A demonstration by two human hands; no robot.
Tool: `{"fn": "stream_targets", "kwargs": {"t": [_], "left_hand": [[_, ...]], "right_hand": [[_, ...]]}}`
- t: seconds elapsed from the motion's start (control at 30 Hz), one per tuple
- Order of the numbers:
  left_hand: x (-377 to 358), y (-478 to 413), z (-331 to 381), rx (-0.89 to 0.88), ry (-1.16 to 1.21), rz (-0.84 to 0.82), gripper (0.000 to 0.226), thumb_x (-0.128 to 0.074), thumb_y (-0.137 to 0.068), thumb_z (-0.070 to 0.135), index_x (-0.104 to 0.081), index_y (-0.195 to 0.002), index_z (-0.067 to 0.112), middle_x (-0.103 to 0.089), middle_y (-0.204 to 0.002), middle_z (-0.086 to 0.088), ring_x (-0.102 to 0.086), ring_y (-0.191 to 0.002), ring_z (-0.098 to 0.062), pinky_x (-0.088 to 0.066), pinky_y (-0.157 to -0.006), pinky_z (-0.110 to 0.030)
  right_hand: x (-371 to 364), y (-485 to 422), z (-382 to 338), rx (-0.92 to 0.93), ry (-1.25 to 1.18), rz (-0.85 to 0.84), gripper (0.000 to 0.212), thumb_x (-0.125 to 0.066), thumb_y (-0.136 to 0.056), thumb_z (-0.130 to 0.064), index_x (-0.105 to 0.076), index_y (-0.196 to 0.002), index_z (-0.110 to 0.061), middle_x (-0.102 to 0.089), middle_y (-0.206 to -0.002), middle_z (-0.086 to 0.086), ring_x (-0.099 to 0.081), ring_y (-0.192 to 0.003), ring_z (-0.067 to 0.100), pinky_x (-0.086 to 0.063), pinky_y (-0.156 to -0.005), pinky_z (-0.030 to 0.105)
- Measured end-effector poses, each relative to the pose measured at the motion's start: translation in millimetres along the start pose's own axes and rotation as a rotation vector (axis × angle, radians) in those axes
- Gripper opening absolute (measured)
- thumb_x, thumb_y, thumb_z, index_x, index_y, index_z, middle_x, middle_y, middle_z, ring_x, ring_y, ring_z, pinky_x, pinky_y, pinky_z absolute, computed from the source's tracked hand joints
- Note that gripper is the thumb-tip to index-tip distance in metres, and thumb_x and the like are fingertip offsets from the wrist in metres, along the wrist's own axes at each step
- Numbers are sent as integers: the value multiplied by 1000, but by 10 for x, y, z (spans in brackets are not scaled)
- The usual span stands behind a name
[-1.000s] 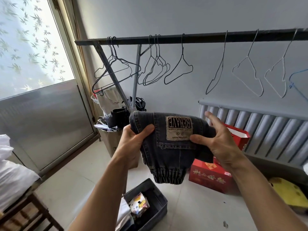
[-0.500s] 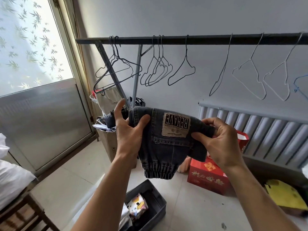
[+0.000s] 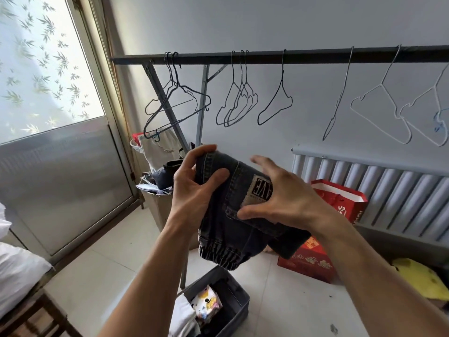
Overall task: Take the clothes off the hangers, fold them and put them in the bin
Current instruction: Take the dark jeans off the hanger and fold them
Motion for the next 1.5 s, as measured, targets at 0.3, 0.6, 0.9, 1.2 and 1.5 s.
{"fn": "stream_targets", "kwargs": {"t": [0.3, 0.6, 0.9, 1.2, 1.5], "left_hand": [[599, 20, -212, 82, -530, 256, 53, -80, -79, 32, -49, -121, 28, -60, -111, -2, -61, -103, -16, -54, -89, -33], [649, 336, -1088, 645, 71, 376, 99, -85, -47, 70, -54, -123, 15, -63, -119, -11, -67, -104, -23, -56, -89, -43], [951, 361, -1163, 794, 366, 138, 41, -57, -81, 42, -80, -88, 9, -75, -100, -17, -74, -83, -26, -61, -71, -35], [1115, 207, -1527, 794, 398, 253, 52, -56, -79, 55, -75, -97, 10, -73, -100, -18, -72, -87, -31, -57, -81, -44], [1673, -45, -2342, 924, 124, 437, 53, -59, -86, 56, -70, -108, 9, -75, -102, -16, -73, -89, -29, -56, -81, -38]], "right_hand": [[-336, -238, 42, -137, 119, 295, 20, -69, -77, -43, -62, -82, -25, -66, -70, -6, -66, -71, 21, -49, -62, 30], [-1020, -196, -576, 119, 370, 448, 38, -76, -71, -32, -66, -104, -15, -70, -89, 0, -64, -77, 19, -52, -61, 30], [-1139, -369, -274, 50, -101, 308, 63, -34, -88, -67, -49, -133, -26, -47, -125, -8, -44, -118, 12, -39, -95, 33], [-1907, -830, 1177, -664, -759, -219, 77, -47, -56, -98, -58, -119, -55, -19, -160, 12, -21, -147, 33, -20, -117, 56], [-2510, -1478, 1295, -562, -1268, -431, 48, -61, -84, -39, -65, -115, -2, -71, -109, 21, -69, -97, 35, -55, -84, 41]]}}
Point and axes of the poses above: each hand's wrist, its own y-axis away from the middle knuckle, its own x-axis out of the back of the hand, z = x × y, the point moved 9 cm from there along -y, towards the middle knuckle
